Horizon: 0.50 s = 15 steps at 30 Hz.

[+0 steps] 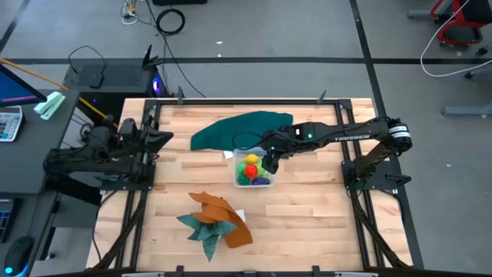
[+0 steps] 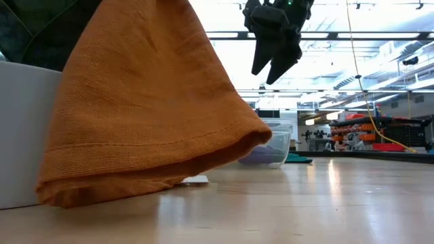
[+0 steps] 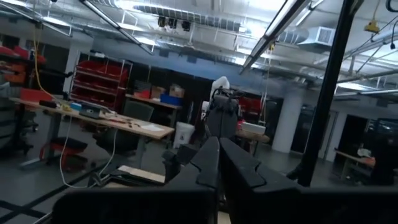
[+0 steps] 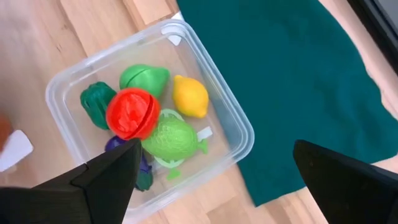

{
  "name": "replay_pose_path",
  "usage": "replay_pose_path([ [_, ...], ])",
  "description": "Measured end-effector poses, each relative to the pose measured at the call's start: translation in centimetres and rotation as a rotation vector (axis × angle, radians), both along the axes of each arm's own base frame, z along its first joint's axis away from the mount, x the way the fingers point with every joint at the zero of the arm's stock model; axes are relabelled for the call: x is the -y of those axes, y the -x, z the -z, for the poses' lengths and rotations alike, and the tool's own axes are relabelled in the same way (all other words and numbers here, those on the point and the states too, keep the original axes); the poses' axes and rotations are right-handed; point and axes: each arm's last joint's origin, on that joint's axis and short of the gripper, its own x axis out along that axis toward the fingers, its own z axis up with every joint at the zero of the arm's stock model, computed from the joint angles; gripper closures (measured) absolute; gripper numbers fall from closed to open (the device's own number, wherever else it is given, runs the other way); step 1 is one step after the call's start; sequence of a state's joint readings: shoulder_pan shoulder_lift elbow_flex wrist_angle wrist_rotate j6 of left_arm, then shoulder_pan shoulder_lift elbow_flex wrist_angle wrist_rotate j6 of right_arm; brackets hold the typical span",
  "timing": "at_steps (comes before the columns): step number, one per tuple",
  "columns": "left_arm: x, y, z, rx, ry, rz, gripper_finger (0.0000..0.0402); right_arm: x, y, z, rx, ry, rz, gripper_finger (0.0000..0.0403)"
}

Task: Pick and placing Produce into tupperware
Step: Return to Home Position

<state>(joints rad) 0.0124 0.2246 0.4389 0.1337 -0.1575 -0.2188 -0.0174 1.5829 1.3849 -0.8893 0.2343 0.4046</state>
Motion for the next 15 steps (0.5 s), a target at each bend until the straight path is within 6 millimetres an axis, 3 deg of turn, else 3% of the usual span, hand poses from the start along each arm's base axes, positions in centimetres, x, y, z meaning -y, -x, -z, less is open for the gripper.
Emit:
replay_pose_path([
  [8,0.0,0.9,1.1,0.002,-0.020,-0.007,0.0391,0.0,0.0,0.0,0.019,-0.045,0.069,0.0023],
  [15,0.0,0.4,3.1,-0.028,-0.020,-0.007,0.0384,-0.1,0.0,0.0,0.031,-0.089,0.105,0.0025],
])
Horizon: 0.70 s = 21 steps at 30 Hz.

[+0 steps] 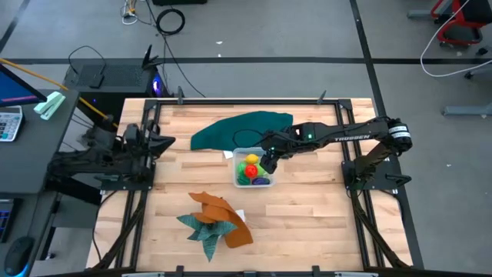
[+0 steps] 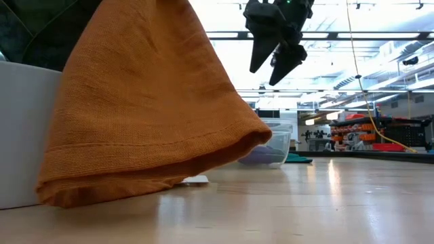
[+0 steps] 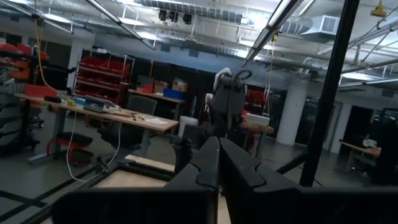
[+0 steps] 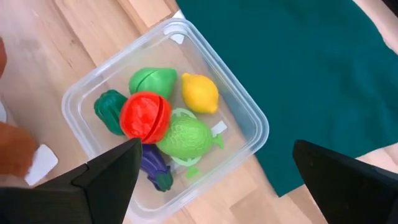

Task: Pick and placing Produce into tupperware
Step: Return to Home Position

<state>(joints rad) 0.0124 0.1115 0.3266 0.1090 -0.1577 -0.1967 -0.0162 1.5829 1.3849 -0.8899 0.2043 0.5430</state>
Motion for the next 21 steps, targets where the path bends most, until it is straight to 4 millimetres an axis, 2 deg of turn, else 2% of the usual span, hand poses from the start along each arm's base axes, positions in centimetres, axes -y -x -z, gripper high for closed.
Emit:
replay_pose_path([
  [4,0.0,-0.6,1.4,-0.007,0.001,0.000,0.0396,0.0,0.0,0.0,0.004,-0.010,0.019,0.0025],
  [10,0.0,-1.3,3.4,-0.001,0.009,0.005,0.0384,0.0,0.0,0.0,0.011,-0.023,0.045,0.0025],
  [16,0.3,-1.8,4.9,0.011,0.015,0.044,0.0396,0.0,0.0,0.0,0.016,-0.036,0.068,0.0025],
  [21,0.6,-2.1,6.4,0.022,0.028,0.054,0.0386,0.0,0.0,0.0,0.017,-0.038,0.073,0.0025],
])
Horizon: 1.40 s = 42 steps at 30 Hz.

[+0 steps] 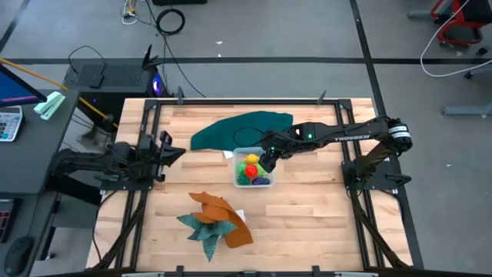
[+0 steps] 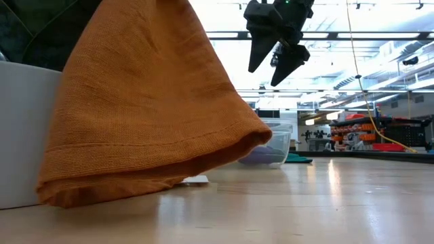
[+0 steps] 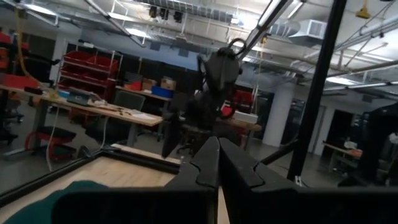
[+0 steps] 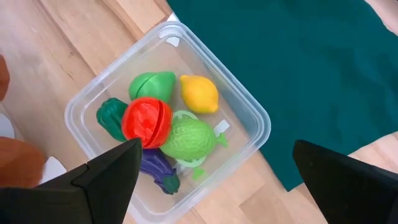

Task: Pick and placing Produce into tupperware
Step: Return to Home Position

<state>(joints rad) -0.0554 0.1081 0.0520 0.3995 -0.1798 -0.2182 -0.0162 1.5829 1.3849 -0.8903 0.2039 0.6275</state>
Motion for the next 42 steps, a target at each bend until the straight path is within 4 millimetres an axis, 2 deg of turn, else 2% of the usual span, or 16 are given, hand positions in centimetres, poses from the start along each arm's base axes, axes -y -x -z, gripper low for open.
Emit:
replay_pose_path([
  [8,0.2,-0.3,1.4,-0.039,-0.002,0.008,0.0397,-0.1,0.0,0.0,0.000,-0.002,-0.004,0.0025],
  [16,0.3,-0.4,1.7,-0.066,-0.028,0.035,0.0382,-0.7,0.0,0.0,-0.010,0.012,-0.049,0.0039],
  [18,0.3,-0.4,1.8,-0.082,-0.019,0.038,0.0386,-0.7,0.1,0.0,-0.016,0.005,-0.050,0.0064],
  [21,0.3,-0.5,2.0,-0.098,-0.002,0.044,0.0395,-0.7,0.4,-0.2,-0.019,-0.023,-0.068,0.0131],
  [24,0.3,-0.5,2.0,-0.097,0.000,0.062,0.0396,-0.8,1.1,-0.8,-0.020,-0.051,-0.087,0.0229],
  [27,0.4,-0.5,2.1,-0.102,0.014,0.075,0.0385,-1.1,1.9,-1.6,-0.002,-0.070,-0.105,0.0347],
  [28,0.4,-0.5,2.1,-0.104,0.018,0.076,0.0381,-1.2,2.2,-2.1,0.014,-0.066,-0.114,0.0374],
  [29,0.4,-0.5,2.1,-0.103,0.023,0.078,0.0379,-1.4,2.5,-2.5,0.029,-0.064,-0.125,0.0386],
  [31,0.4,-0.5,2.1,-0.101,0.036,0.081,0.0377,-1.7,3.3,-3.3,0.066,-0.067,-0.137,0.0383],
  [34,0.4,-0.5,2.1,-0.103,0.040,0.082,0.0382,-2.2,5.3,-3.6,0.119,-0.073,-0.138,0.0391],
  [42,0.4,-0.5,2.2,-0.116,0.037,0.081,0.0392,-2.7,11.7,-1.0,0.425,-0.160,-0.078,0.0400],
])
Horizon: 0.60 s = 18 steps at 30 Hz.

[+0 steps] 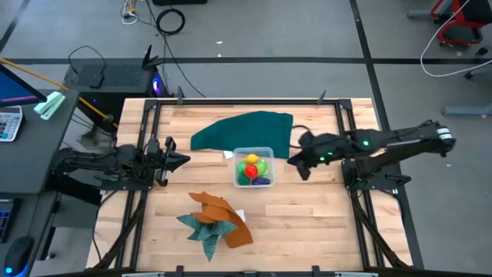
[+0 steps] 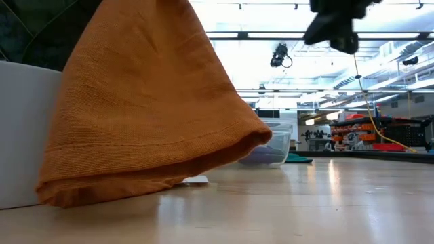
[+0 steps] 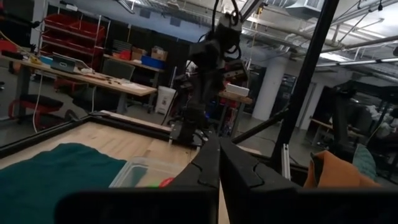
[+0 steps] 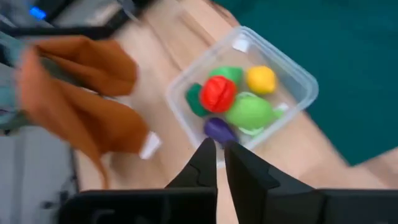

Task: Pick and placing Produce into tupperware
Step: Return to Home Position

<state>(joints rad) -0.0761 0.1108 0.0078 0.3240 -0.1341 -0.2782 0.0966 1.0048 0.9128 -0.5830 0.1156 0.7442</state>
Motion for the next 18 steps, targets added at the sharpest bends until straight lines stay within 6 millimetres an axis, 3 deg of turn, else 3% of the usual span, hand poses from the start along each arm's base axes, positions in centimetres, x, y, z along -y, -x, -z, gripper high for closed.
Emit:
replay_pose_path([
  [9,0.0,0.0,0.0,-0.001,-0.001,0.000,0.0358,0.4,5.0,2.8,0.305,-0.020,0.012,0.0401],
  [18,0.0,0.0,0.0,0.000,-0.001,0.000,0.0360,0.3,6.2,6.3,0.501,0.008,-0.074,0.0402],
])
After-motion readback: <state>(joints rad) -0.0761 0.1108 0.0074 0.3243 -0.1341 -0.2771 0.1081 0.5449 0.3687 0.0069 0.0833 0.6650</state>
